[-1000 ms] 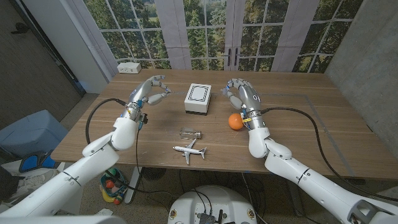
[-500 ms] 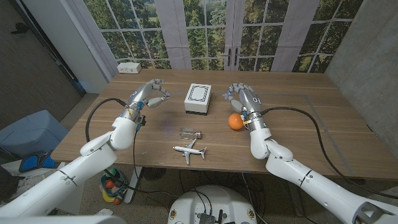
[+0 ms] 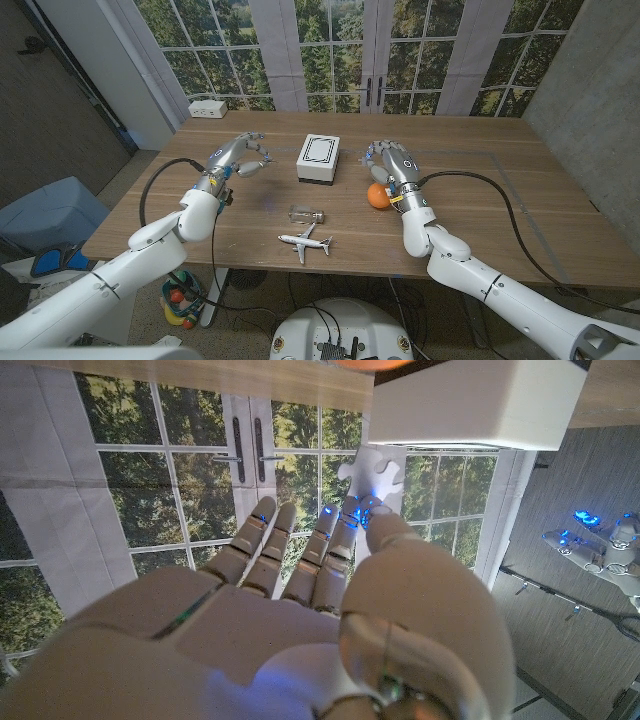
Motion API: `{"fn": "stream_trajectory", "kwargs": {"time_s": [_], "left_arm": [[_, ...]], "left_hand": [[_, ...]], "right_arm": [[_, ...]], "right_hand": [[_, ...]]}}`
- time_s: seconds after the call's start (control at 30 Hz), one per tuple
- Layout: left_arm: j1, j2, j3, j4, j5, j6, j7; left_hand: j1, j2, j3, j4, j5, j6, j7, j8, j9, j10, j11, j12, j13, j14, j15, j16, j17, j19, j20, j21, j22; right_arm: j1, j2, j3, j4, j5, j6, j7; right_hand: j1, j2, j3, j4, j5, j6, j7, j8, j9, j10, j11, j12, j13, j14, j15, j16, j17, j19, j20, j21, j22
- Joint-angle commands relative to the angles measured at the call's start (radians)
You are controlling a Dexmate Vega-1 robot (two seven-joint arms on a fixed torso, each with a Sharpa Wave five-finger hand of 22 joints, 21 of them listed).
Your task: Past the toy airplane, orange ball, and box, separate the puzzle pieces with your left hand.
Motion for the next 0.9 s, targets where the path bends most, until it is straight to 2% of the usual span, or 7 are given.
{"fn": "stream_trajectory", "kwargs": {"time_s": [0.03,0.4,0.6,0.73,0.9], "left_arm": [[-0.013,0.027,0.034,-0.025,0.037,0.074,-0.021],[-0.020,0.025,0.047,0.003,0.012,0.060,-0.020],[-0.027,0.031,0.060,0.006,0.021,0.072,-0.022],[-0.031,0.041,0.070,0.000,0.035,0.089,-0.032],[-0.037,0.050,0.080,-0.006,0.051,0.103,-0.038]], "left_hand": [[0.007,0.007,-0.006,0.000,0.004,0.008,0.001,-0.002,0.004,-0.006,0.001,-0.003,0.003,-0.007,-0.073,-0.003,0.000,-0.005,0.005,-0.004,0.003],[0.007,0.008,-0.009,0.000,0.005,0.007,-0.002,-0.007,0.003,-0.003,0.002,0.000,0.003,-0.007,-0.071,0.000,0.000,-0.005,0.009,-0.004,0.002],[0.008,0.008,-0.011,0.000,0.006,0.001,0.000,-0.012,0.002,0.006,-0.001,0.004,0.003,-0.003,-0.072,0.003,0.000,-0.002,0.009,-0.003,0.002],[0.015,0.016,-0.013,0.000,0.012,-0.062,-0.010,-0.045,0.001,-0.004,0.009,0.002,0.003,-0.007,-0.060,0.003,0.000,-0.002,0.018,-0.003,0.001],[0.002,0.015,-0.026,0.005,0.014,-0.153,-0.004,-0.091,0.002,-0.032,0.025,-0.004,0.003,-0.016,-0.054,0.002,0.000,-0.007,0.024,-0.005,0.001]], "right_arm": [[0.008,-0.020,-0.025,-0.025,-0.021,-0.066,0.072],[0.018,-0.042,-0.049,-0.061,-0.042,-0.113,0.160],[0.018,-0.044,-0.050,-0.063,-0.039,-0.102,0.160],[0.018,-0.044,-0.050,-0.060,-0.039,-0.094,0.156],[0.021,-0.045,-0.051,-0.058,-0.042,-0.092,0.159]], "right_hand": [[-0.008,0.000,-0.001,-0.008,-0.001,0.012,0.000,-0.005,-0.005,-0.004,0.000,-0.010,-0.001,-0.011,-0.154,-0.006,0.003,-0.009,-0.001,0.003,0.000],[-0.008,-0.004,0.000,-0.020,0.000,0.020,-0.003,-0.009,-0.018,-0.006,0.011,-0.023,-0.009,-0.028,-0.142,-0.014,0.000,-0.014,0.009,0.002,-0.001],[0.001,-0.009,0.000,-0.038,-0.002,0.023,-0.005,-0.013,-0.029,-0.004,0.017,-0.033,-0.016,-0.032,-0.139,-0.011,0.001,-0.015,0.014,0.002,-0.001],[0.009,-0.012,-0.002,-0.051,-0.006,0.021,-0.014,-0.019,-0.038,-0.002,0.017,-0.039,-0.020,-0.033,-0.138,-0.007,0.002,-0.011,0.015,0.004,-0.001],[0.024,-0.012,-0.005,-0.071,-0.014,-0.008,-0.022,-0.045,-0.060,-0.003,0.018,-0.054,-0.028,-0.034,-0.133,0.003,0.003,-0.009,0.016,0.006,-0.001]]}}
